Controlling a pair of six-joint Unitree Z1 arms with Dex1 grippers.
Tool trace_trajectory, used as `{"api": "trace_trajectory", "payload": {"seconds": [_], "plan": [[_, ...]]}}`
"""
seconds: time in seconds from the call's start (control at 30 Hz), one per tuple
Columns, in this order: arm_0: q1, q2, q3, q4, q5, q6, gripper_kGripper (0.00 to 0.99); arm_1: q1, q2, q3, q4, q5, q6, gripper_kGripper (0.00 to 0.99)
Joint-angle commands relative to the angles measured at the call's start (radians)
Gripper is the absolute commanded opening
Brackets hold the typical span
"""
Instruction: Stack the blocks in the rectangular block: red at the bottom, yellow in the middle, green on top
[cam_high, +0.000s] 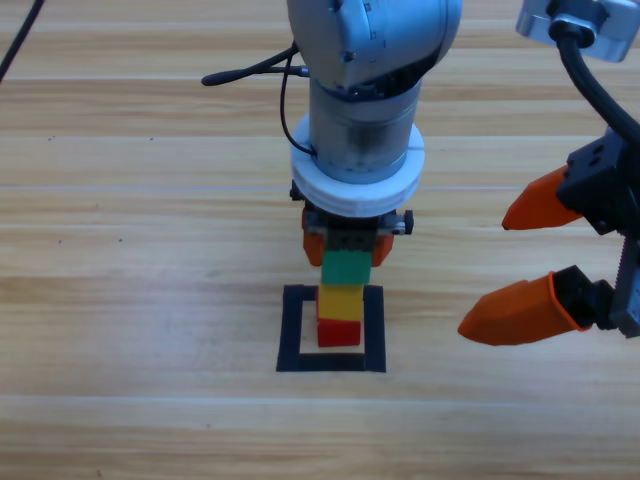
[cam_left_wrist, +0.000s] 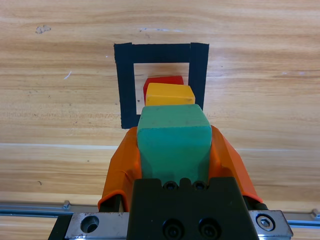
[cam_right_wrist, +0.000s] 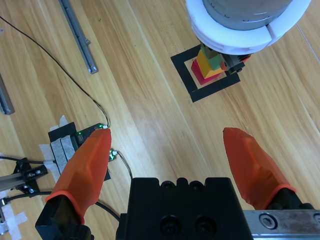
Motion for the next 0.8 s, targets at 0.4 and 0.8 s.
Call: {"api": "trace_trajectory", "payload": {"seconds": [0.4,0.8], "plan": [[-0.023,0.039,0.065,-0.030,-0.006,0.010,0.002,-0.021,-0.004,0.036,-0.014,-0.017,0.003,0.989],[-0.023,0.044,0.068,-0.033,-0.001,0.016,0.083,-0.021,-0.001,0.033,-0.014,-0.017,0.002,0.989]]}}
